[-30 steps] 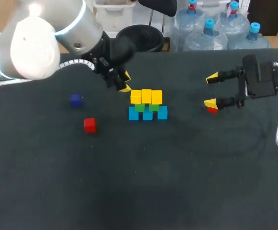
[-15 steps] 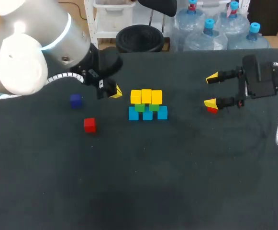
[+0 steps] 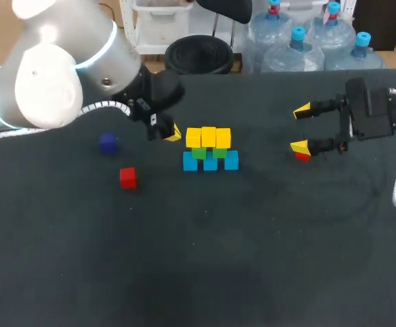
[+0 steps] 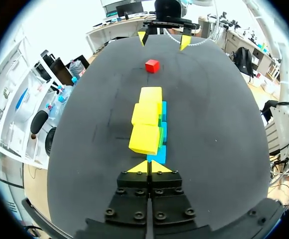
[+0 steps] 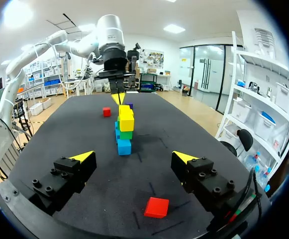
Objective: Place the blue cubes, place green cubes on the blue cubes, place the yellow cubes on the green cubes, then place the red cubes on the yellow cubes, and place purple cube on the red cubes.
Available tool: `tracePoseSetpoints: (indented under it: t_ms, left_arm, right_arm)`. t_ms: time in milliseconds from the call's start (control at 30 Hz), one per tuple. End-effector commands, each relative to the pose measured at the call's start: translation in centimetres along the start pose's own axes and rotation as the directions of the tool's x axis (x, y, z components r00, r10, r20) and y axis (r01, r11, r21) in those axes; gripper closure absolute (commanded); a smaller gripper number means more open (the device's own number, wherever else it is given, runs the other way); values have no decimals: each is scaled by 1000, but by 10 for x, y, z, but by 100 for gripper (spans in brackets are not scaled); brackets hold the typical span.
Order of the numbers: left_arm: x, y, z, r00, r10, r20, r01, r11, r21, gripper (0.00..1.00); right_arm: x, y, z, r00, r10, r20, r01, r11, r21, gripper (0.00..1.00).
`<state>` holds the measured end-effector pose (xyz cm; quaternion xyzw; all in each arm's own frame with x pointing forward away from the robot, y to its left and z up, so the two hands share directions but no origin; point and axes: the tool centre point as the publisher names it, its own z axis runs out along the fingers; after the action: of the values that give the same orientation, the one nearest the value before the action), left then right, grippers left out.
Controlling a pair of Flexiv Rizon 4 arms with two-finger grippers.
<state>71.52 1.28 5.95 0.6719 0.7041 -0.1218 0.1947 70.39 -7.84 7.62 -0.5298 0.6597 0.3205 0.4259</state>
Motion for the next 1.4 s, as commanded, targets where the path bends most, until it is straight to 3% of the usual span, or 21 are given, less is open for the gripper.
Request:
tracePoseSetpoints:
  t_ms: [33, 1400]
  left_arm:
    - [-2, 5, 4, 1000, 2, -2, -2, 1000, 14, 100]
    - [-9, 3, 7, 1000, 8, -10, -8, 1000, 22, 100]
  right_arm:
    - [0, 0, 1, 1000, -1, 2, 1, 1000, 1, 0]
    - [0, 0, 1, 1000, -1, 2, 1, 1000, 1, 0]
